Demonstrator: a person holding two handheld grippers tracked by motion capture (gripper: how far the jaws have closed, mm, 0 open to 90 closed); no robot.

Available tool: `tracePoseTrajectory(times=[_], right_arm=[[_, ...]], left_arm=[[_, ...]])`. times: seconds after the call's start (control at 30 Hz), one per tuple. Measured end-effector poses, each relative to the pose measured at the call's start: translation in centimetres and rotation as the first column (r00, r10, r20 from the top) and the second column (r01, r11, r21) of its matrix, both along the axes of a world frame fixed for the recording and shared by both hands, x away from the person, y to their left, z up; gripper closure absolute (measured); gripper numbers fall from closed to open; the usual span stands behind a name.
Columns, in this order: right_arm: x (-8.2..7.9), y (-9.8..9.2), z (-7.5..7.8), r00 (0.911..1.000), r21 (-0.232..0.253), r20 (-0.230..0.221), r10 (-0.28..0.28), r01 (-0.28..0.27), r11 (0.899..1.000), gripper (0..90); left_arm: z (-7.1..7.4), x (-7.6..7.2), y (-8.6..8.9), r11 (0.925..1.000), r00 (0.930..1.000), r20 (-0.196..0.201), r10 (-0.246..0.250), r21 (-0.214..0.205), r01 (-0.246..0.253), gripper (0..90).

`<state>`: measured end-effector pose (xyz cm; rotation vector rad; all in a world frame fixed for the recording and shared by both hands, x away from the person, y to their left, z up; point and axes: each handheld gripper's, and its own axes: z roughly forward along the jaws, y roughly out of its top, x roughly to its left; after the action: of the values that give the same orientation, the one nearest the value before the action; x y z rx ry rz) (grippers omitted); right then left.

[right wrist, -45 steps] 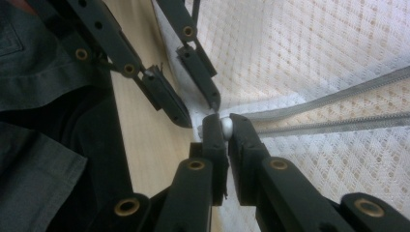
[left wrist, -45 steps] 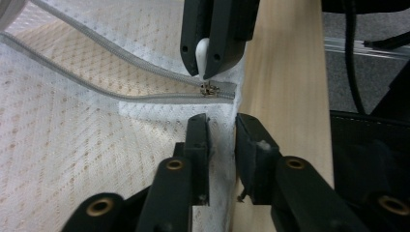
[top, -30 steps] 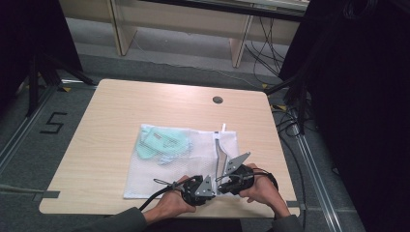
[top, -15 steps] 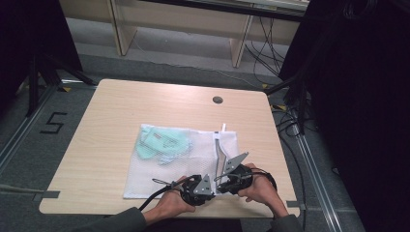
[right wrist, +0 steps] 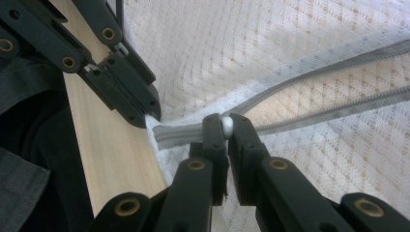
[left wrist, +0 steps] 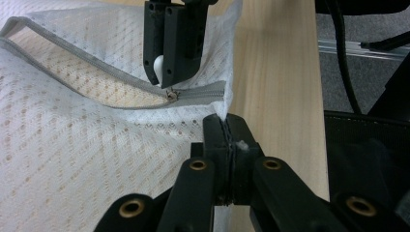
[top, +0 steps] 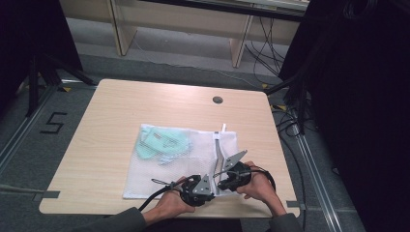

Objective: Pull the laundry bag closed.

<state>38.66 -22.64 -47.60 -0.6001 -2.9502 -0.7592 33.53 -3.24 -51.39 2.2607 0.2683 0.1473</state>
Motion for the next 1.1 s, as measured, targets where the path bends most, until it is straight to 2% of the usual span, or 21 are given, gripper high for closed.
tracePoseTrajectory(times=[0.1, 0.17, 0.2, 0.27, 0.3, 0.33, 0.37, 0.47, 0.5, 0.53, 0.57, 0.63, 0.7, 0.73, 0.87, 0.9, 0.93, 1.1], right_arm=[[0.1, 0.2, 0.0, 0.9999, -0.008, 0.016, 0.005, -0.005, 1.0, 86.7], [0.2, 0.2, 0.0, 0.9999, -0.011, 0.016, -0.004, 0.004, 1.0, 86.7], [0.4, 0.2, -0.1, 0.9992, -0.007, 0.037, 0.013, -0.013, 1.0, 86.7], [0.5, 0.1, -0.2, 0.9993, -0.007, 0.037, 0.009, -0.009, 1.0, 86.7], [0.4, 0.2, -0.2, 0.9998, -0.005, 0.019, -0.008, 0.008, 1.0, 86.7], [0.7, 0.2, -0.2, 0.9985, -0.008, 0.049, 0.025, -0.025, 1.0, 86.7], [0.6, 0.2, -0.2, 0.9993, -0.018, 0.037, 0.002, -0.001, 1.0, 86.7], [0.7, 0.2, -0.2, 0.9992, -0.019, 0.041, 0.0, 0.001, 1.0, 86.7], [0.6, 0.3, -0.1, 0.9997, -0.019, 0.022, -0.011, 0.011, 1.0, 86.7], [0.7, 0.3, -0.1, 0.9997, -0.029, 0.021, -0.012, 0.012, 1.0, 86.7], [0.9, 0.3, -0.2, 0.9992, -0.018, 0.032, 0.024, -0.024, 1.0, 86.7], [0.8, 0.4, -0.2, 0.9997, -0.028, 0.023, -0.006, 0.006, 1.0, 86.7], [1.1, 0.4, -0.2, 0.9992, -0.021, 0.034, 0.02, -0.019, 1.0, 86.7], [0.9, 0.4, -0.2, 0.9997, -0.027, 0.024, -0.006, 0.006, 1.0, 86.6], [1.0, 0.5, -0.1, 0.9995, -0.032, 0.032, -0.007, 0.008, 0.999, 86.7], [1.4, 0.5, -0.3, 0.9975, -0.02, 0.059, 0.04, -0.039, 0.999, 86.7], [1.5, 0.5, -0.3, 0.9969, -0.018, 0.063, 0.047, -0.046, 0.999, 86.7], [1.8, 0.4, -0.3, 0.997, -0.019, 0.065, 0.044, -0.042, 0.999, 86.7]], left_arm=[[0.0, -0.1, 0.0, 0.9998, 0.9999, 0.003, 0.012, -0.015, -0.012, 88.6], [0.0, -0.2, 0.0, 1.0, 0.9999, 0.012, 0.003, 0.0, -0.003, 88.6], [0.0, -0.2, 0.0, 1.0, 1.0, 0.007, 0.0, -0.001, 0.0, 88.5], [0.0, -0.2, 0.0, 1.0, 1.0, 0.005, -0.002, -0.001, 0.002, 88.6], [0.0, -0.1, 0.0, 1.0, 1.0, 0.002, -0.001, -0.002, 0.001, 88.5], [0.0, -0.2, 0.0, 1.0, 1.0, -0.002, 0.002, -0.007, -0.002, 88.6], [0.1, -0.2, 0.0, 1.0, 1.0, 0.002, 0.005, -0.009, -0.005, 88.5], [0.1, -0.2, 0.1, 1.0, 1.0, 0.003, -0.003, -0.001, 0.003, 88.5], [0.1, -0.2, 0.1, 1.0, 1.0, 0.002, -0.004, 0.0, 0.004, 88.6], [0.1, -0.2, 0.1, 1.0, 1.0, 0.003, -0.005, 0.001, 0.005, 88.5], [0.1, -0.1, 0.1, 1.0, 1.0, 0.004, -0.002, -0.002, 0.002, 88.5], [0.1, -0.1, 0.1, 1.0, 1.0, 0.002, -0.005, 0.002, 0.005, 88.5], [0.1, -0.1, 0.2, 1.0, 1.0, 0.001, -0.007, 0.003, 0.007, 88.5], [0.1, -0.1, 0.2, 1.0, 1.0, 0.003, -0.007, 0.004, 0.007, 88.5], [0.2, -0.1, 0.2, 1.0, 1.0, -0.002, -0.004, 0.002, 0.004, 88.5], [0.2, -0.1, 0.2, 1.0, 1.0, -0.004, -0.006, 0.001, 0.006, 88.5], [0.2, -0.1, 0.2, 1.0, 1.0, -0.001, -0.006, 0.001, 0.006, 88.5], [0.1, -0.1, 0.2, 1.0, 0.9999, -0.008, -0.009, 0.0, 0.009, 88.5]])
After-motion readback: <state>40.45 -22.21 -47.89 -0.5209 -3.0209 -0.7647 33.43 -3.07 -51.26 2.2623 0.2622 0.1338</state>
